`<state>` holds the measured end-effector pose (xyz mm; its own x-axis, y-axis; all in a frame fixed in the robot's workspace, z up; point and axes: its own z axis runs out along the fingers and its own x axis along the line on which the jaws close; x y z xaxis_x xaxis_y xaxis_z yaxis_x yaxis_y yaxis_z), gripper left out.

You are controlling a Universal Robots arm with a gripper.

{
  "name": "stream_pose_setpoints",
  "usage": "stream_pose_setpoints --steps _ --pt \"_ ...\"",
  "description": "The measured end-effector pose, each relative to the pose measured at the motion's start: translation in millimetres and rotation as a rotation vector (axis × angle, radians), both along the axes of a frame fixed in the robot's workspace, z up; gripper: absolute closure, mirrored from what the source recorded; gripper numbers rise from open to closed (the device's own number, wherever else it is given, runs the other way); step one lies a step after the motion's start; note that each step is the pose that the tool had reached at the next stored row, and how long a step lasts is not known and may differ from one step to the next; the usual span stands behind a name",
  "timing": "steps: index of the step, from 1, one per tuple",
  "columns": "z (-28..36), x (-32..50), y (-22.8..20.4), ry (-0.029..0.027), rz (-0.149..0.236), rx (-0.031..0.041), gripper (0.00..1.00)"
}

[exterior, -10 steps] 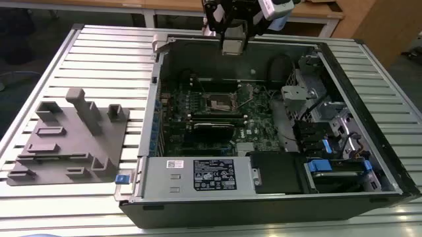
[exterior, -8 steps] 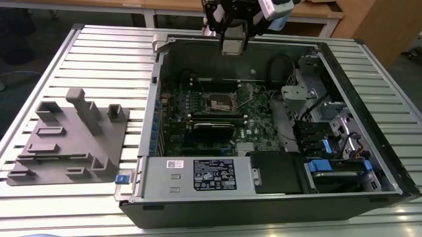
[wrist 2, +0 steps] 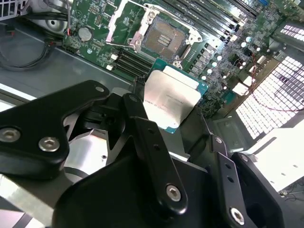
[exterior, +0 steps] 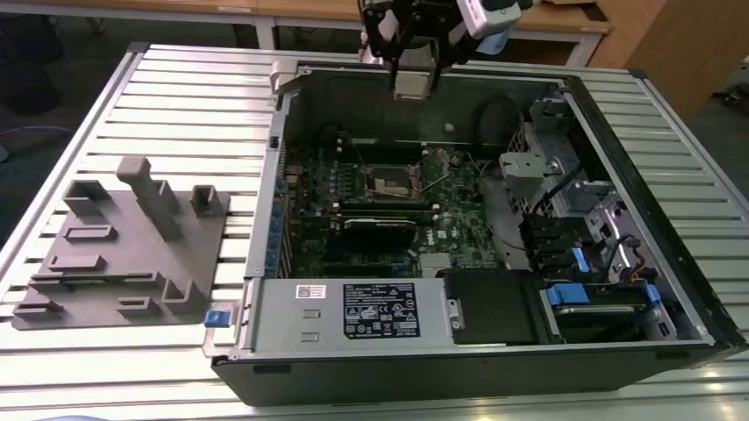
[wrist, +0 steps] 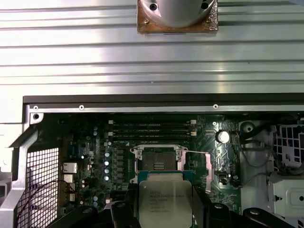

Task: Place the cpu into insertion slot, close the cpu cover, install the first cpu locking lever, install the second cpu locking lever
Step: 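Place the cpu into insertion slot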

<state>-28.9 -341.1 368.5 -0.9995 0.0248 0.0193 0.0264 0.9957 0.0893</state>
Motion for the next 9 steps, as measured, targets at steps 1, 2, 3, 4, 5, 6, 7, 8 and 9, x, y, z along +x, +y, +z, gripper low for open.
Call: stream_pose_setpoints --steps 1,2,3,4,5,6,7,8,9 --pt "-0.7 0.0 0.0 0.0 0.0 0.0 0.46" --pt "-1.0 0.0 0.0 0.0001 0.0 -0.0001 0.46" --pt "-1.0 0.0 0.0 0.0001 0.0 -0.0002 0.46" --pt "-1.0 0.0 0.0 0.0001 0.0 -0.0002 0.46" --pt "-1.1 0.0 0.0 0.0001 0.0 -0.0002 0.46" --pt "-1.2 0.0 0.0 0.0 0.0 0.0 0.46" --pt "-1.4 0.0 0.0 0.0 0.0 0.0 0.46" --pt "-1.9 0.0 0.0 -0.0002 0.0 0.0003 0.46" --pt "-2.3 0.0 0.0 -0.0001 0.0 0.0001 0.46"
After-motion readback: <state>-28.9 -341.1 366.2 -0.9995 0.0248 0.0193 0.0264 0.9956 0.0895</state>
